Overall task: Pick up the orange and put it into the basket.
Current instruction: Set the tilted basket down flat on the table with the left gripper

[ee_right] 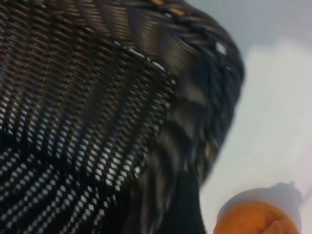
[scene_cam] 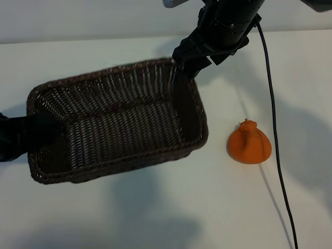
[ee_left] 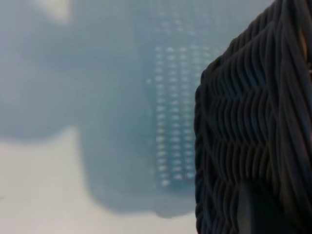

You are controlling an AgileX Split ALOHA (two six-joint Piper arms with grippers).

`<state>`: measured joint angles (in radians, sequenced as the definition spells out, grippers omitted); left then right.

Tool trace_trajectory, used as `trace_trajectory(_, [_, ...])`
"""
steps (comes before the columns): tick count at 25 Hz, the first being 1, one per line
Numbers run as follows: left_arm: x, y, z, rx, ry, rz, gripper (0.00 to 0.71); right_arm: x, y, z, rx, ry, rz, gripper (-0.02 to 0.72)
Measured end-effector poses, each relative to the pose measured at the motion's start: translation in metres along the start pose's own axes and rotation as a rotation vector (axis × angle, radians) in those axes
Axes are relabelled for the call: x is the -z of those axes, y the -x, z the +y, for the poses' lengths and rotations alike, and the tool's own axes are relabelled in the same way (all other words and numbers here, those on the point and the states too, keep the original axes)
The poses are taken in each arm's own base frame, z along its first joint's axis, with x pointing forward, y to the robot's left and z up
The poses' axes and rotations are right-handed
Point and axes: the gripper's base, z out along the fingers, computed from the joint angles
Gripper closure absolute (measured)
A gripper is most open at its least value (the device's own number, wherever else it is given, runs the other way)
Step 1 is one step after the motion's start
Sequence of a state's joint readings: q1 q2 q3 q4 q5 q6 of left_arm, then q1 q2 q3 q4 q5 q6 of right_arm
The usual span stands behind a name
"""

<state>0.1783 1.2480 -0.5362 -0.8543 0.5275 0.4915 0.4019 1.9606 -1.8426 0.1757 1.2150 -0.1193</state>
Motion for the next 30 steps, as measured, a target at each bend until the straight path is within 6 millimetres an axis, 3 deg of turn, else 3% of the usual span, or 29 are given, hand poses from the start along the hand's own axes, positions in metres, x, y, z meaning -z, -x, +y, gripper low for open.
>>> trace_trajectory(8, [0.008,0.005,0.017,0.007,0.002,-0.012,0.554,0.0,0.0,0.0,-0.004,0.004,0.0,0.108])
trace_trajectory(13, [0.007,0.012,0.016,-0.028,-0.012,-0.001,0.554,0.0,0.0,0.001,-0.006,0.006,-0.001,0.108])
trace_trajectory(23, [-0.014,0.057,0.015,-0.081,-0.052,0.048,0.554,0.0,0.0,0.001,-0.006,0.006,-0.001,0.108])
trace_trajectory(30, [-0.029,0.072,0.01,-0.122,-0.068,0.088,0.554,0.0,0.0,0.001,-0.006,0.006,-0.001,0.108])
